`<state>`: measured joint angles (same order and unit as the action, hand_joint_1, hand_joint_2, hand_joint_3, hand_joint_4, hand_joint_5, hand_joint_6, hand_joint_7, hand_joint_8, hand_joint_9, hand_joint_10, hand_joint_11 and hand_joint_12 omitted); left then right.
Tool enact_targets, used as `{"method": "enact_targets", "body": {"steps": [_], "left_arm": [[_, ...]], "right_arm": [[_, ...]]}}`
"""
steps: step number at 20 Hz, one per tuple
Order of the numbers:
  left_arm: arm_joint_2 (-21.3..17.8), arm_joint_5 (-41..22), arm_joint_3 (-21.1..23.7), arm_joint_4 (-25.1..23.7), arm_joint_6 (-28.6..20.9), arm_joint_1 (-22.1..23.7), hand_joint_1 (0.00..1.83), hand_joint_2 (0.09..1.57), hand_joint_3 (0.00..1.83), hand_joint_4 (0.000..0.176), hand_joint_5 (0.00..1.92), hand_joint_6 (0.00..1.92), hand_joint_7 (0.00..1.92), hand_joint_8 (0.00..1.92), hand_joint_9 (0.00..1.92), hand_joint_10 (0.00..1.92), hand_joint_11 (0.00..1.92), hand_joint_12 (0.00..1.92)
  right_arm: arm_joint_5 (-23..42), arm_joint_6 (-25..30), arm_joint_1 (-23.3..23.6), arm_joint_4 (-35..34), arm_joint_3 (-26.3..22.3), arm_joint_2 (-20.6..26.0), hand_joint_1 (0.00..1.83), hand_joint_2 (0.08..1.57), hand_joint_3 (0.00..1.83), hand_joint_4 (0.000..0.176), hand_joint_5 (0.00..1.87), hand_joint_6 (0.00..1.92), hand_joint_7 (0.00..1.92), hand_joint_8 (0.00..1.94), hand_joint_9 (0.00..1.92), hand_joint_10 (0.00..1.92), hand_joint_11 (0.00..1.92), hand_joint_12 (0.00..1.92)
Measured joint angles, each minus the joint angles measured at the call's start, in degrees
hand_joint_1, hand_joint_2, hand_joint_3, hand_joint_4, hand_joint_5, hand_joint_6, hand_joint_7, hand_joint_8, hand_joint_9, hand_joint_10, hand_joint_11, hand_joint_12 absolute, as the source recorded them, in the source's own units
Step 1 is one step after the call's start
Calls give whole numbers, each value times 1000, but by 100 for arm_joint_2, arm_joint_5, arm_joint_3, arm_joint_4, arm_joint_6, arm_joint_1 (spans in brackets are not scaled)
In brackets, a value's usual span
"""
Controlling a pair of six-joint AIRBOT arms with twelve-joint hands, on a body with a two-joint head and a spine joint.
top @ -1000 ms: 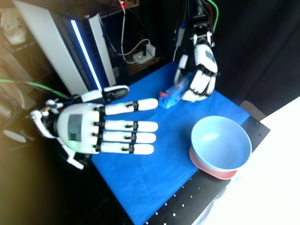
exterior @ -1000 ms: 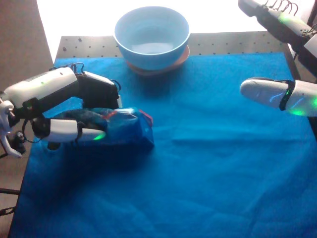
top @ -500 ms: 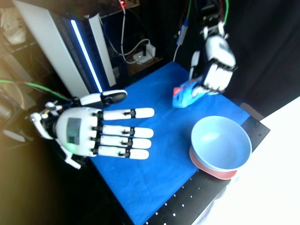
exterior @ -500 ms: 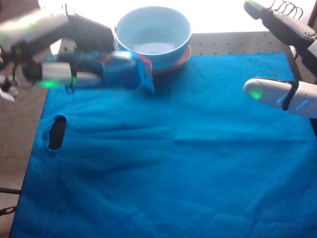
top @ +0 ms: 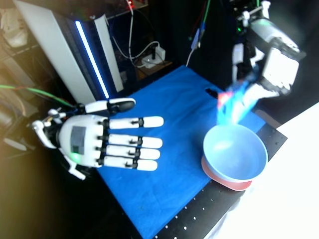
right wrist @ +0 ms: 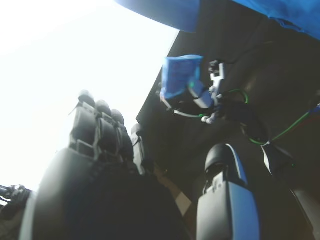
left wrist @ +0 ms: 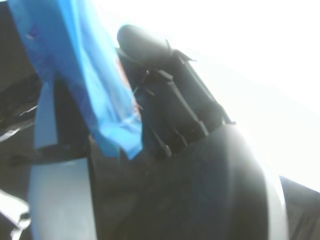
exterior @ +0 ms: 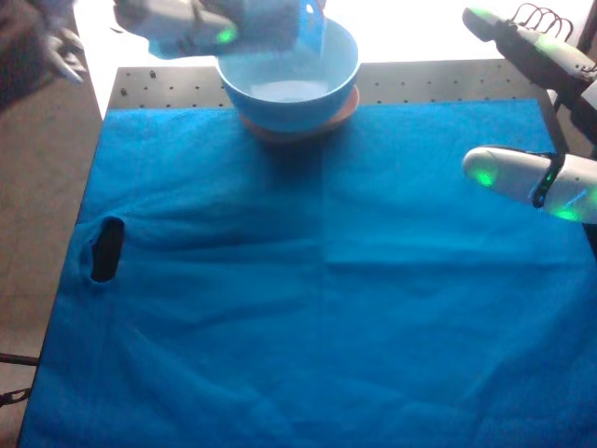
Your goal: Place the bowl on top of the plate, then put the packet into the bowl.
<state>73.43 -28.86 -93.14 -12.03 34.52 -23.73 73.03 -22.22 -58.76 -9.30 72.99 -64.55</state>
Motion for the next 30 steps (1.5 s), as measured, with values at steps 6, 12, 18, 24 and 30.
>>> {"method": "enact_targets", "body": {"steps": [6, 12, 18, 24, 30], "left_arm": [[732, 949, -815, 9, 4, 245, 1232, 1166, 1, 0, 833, 1034, 922, 1259, 1006, 926, 921, 1240], [933, 1237, -960, -127, 0, 378, 1005, 1009, 0, 35, 648, 3, 649, 74, 677, 290, 355, 1151], [686, 1147, -673, -214, 2, 437, 865, 971, 0, 119, 375, 0, 362, 0, 422, 8, 0, 1026], [-330, 275, 238, -203, 37, -15, 672, 990, 1, 115, 225, 2, 126, 3, 122, 0, 0, 432], [-1742, -1233, 1755, 1401, 365, -2444, 727, 911, 0, 143, 198, 4, 140, 4, 64, 0, 0, 196]], "right_arm": [[-4, -2, 0, 11, 61, -76, 389, 1100, 3, 106, 6, 1, 0, 0, 0, 0, 0, 0], [-2, -2, 0, 26, 72, -129, 367, 1111, 2, 116, 0, 0, 0, 0, 0, 0, 2, 1], [-4, 13, -17, 20, 72, -146, 376, 1121, 5, 112, 3, 0, 0, 0, 0, 0, 27, 12], [0, 28, -39, -11, 22, 11, 400, 1101, 0, 139, 0, 0, 0, 0, 0, 0, 0, 0], [17, 28, -319, -164, -107, 282, 412, 1114, 5, 129, 0, 0, 0, 0, 0, 0, 0, 0]]}}
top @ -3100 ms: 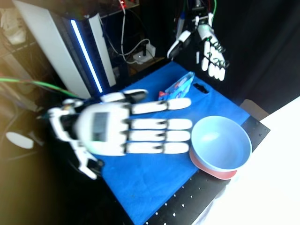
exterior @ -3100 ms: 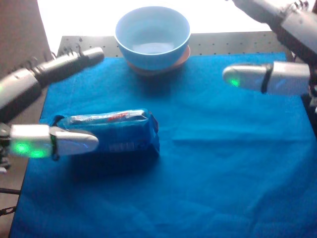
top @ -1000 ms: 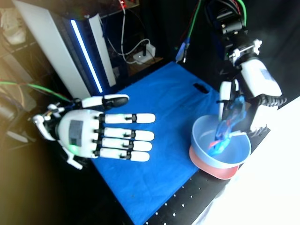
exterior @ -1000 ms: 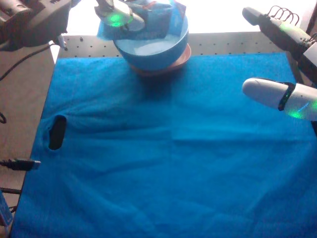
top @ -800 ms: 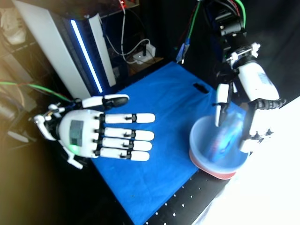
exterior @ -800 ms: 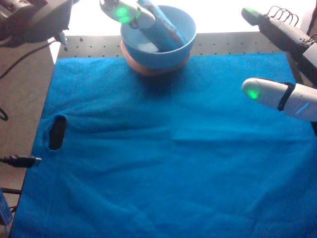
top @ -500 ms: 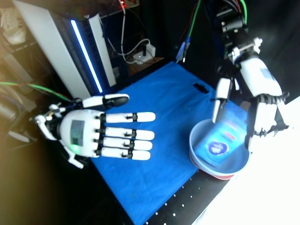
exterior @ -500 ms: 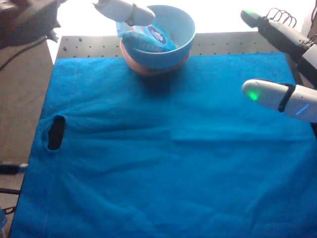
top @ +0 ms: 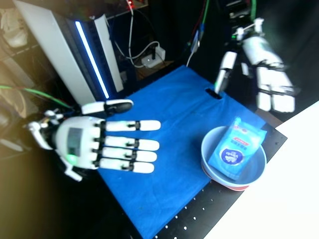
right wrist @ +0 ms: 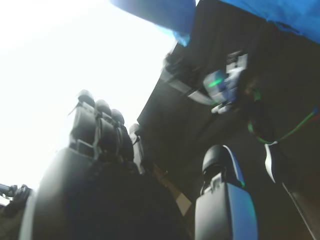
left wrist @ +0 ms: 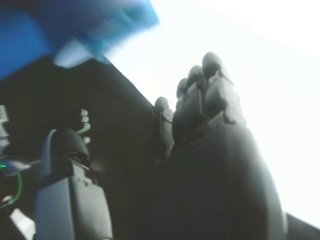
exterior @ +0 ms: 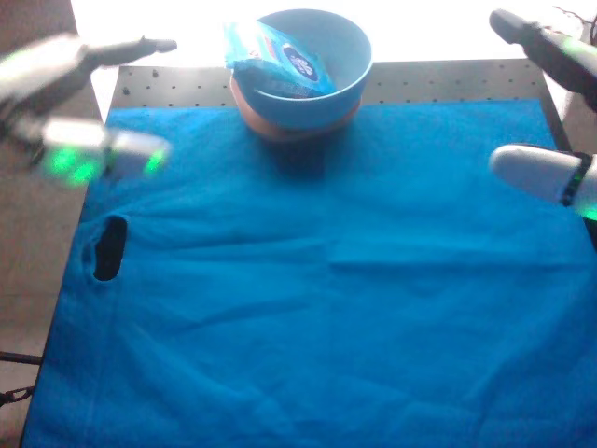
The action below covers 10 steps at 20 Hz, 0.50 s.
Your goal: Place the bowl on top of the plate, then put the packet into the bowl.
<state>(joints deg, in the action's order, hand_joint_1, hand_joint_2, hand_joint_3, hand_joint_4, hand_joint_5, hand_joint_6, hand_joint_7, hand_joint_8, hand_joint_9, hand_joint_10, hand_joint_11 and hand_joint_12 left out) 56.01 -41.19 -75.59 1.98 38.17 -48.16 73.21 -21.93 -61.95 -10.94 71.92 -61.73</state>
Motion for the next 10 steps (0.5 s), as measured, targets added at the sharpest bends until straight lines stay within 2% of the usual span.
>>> {"method": "enact_targets", "body": {"steps": [1, 2, 3, 4, 5, 6, 7, 8, 9, 10], "left_arm": [[-155, -411, 260, 254, 4, -372, 723, 902, 0, 135, 192, 0, 151, 7, 73, 4, 0, 186], [-249, -911, 468, 431, 0, -682, 698, 902, 0, 137, 157, 0, 125, 3, 49, 1, 0, 130], [-306, -1462, 678, 588, 0, -1023, 676, 907, 0, 132, 130, 0, 110, 0, 30, 0, 0, 119], [-319, -1976, 868, 798, -4, -1353, 641, 869, 0, 107, 106, 0, 101, 0, 23, 0, 0, 116], [-319, -2175, 949, 892, -4, -1497, 782, 856, 0, 140, 115, 3, 82, 0, 4, 0, 0, 28], [-337, -2603, 1156, 1128, -15, -1812, 793, 880, 0, 152, 102, 0, 63, 0, 11, 4, 11, 16], [-350, -3014, 1333, 1268, -22, -2100, 743, 896, 6, 144, 82, 0, 43, 0, 13, 4, 21, 16], [-350, -3342, 1458, 1322, -55, -2334, 693, 903, 8, 119, 62, 0, 30, 0, 35, 12, 59, 33], [-350, -3672, 1556, 1399, -129, -2533, 646, 909, 10, 102, 47, 0, 25, 0, 45, 13, 81, 42], [-350, -3838, 1591, 1462, -186, -2605, 600, 905, 7, 107, 30, 0, 22, 0, 47, 12, 109, 55]], "right_arm": [[-20, -2, -96, -59, -63, 63, 380, 1104, 1, 131, 0, 0, 3, 1, 0, 0, 0, 0], [39, 0, -212, -105, -140, 129, 347, 1070, 0, 124, 0, 0, 0, 0, 0, 0, 0, 0], [181, 0, -413, -144, -289, 223, 329, 1041, 0, 132, 0, 0, 0, 0, 0, 0, 0, 0], [411, 2, -645, -232, -433, 308, 348, 1024, 0, 159, 0, 0, 0, 0, 0, 0, 0, 0], [485, 2, -739, -291, -490, 350, 364, 1011, 0, 173, 0, 0, 0, 0, 0, 0, 0, 0], [640, 0, -894, -442, -597, 442, 343, 1006, 0, 175, 0, 0, 0, 0, 0, 0, 0, 0], [789, 0, -1001, -529, -686, 555, 353, 996, 0, 176, 0, 0, 1, 0, 0, 0, 0, 0], [951, 0, -1080, -597, -752, 643, 367, 1008, 0, 176, 0, 0, 4, 1, 0, 0, 0, 0], [1172, 0, -1121, -693, -824, 684, 376, 1021, 0, 176, 0, 0, 6, 2, 0, 0, 0, 0], [1292, 0, -1123, -739, -855, 684, 374, 1045, 6, 176, 0, 0, 14, 5, 0, 0, 0, 0]]}}
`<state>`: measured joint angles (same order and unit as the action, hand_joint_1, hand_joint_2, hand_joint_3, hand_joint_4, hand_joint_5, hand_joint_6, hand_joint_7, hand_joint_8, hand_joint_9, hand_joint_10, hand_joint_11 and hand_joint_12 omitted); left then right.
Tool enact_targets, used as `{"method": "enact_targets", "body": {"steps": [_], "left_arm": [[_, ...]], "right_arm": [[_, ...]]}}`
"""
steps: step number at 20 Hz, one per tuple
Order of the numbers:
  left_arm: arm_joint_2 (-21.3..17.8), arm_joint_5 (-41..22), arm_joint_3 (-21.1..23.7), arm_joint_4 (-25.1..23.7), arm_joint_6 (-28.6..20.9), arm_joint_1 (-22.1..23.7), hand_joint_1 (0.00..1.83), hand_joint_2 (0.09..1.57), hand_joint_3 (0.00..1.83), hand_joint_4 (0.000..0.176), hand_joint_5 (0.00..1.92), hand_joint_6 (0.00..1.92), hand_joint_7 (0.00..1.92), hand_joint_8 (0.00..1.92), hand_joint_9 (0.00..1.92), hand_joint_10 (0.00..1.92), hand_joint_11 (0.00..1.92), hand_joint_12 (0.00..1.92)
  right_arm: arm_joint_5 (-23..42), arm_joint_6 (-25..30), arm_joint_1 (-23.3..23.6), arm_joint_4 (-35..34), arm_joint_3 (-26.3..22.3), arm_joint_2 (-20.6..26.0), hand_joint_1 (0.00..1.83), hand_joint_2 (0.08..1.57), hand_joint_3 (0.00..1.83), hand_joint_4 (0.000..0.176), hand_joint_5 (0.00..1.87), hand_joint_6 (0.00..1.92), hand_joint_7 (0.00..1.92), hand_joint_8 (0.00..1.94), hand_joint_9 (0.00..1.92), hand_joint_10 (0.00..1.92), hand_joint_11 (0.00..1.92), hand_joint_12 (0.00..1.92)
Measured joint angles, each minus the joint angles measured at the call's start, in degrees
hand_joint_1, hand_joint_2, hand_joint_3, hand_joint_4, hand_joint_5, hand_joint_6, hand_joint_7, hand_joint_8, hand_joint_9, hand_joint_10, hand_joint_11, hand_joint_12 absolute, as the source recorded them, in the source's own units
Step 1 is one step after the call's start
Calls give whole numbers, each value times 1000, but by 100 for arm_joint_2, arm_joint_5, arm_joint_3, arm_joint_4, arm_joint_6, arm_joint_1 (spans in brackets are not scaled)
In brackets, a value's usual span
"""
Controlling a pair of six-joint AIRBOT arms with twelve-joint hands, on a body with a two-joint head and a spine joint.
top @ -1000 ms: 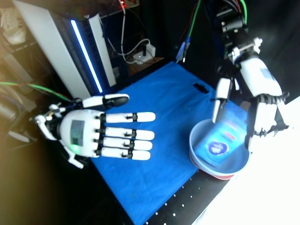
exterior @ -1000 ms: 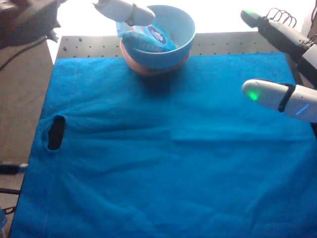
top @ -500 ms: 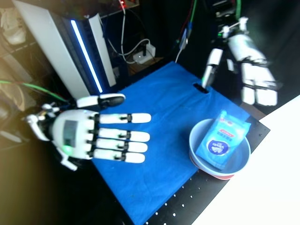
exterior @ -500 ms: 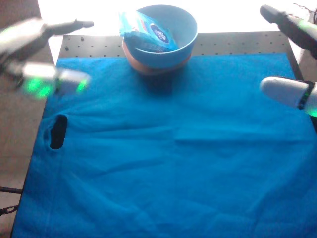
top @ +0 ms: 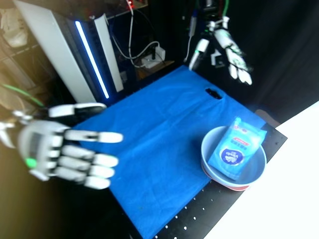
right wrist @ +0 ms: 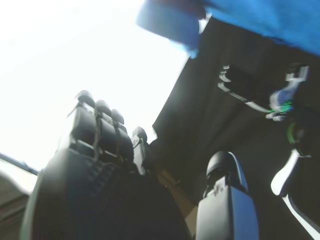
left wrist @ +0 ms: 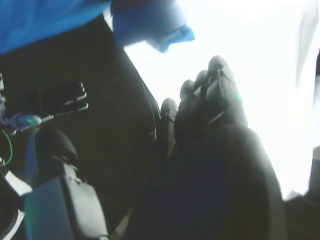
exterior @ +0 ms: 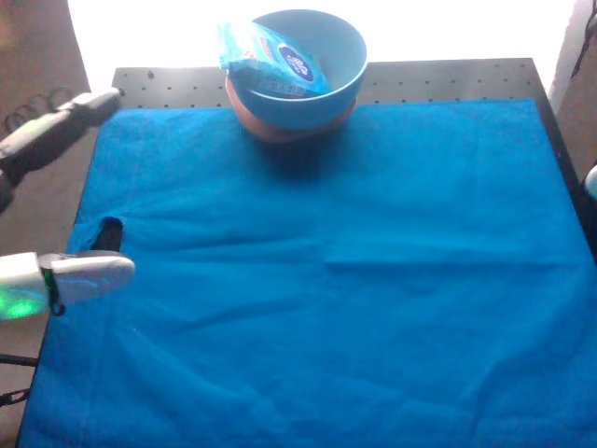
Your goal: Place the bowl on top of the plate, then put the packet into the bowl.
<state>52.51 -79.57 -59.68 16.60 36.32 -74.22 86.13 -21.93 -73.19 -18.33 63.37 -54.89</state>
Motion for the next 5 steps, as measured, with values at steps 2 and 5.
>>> {"method": "enact_targets", "body": {"steps": [2, 5], "left_arm": [[9, -483, 59, 197, -37, -57, 574, 905, 5, 111, 21, 0, 8, 0, 51, 10, 132, 68], [15, -1014, 118, 201, -39, -66, 480, 969, 0, 92, 1, 0, 6, 0, 86, 2, 164, 126]], "right_arm": [[240, 0, -28, 44, -46, -26, 288, 1058, 5, 173, 0, 0, 51, 14, 35, 12, 64, 29], [492, 0, -28, 85, -109, -70, 405, 990, 0, 176, 0, 0, 1, 0, 3, 0, 14, 8]]}}
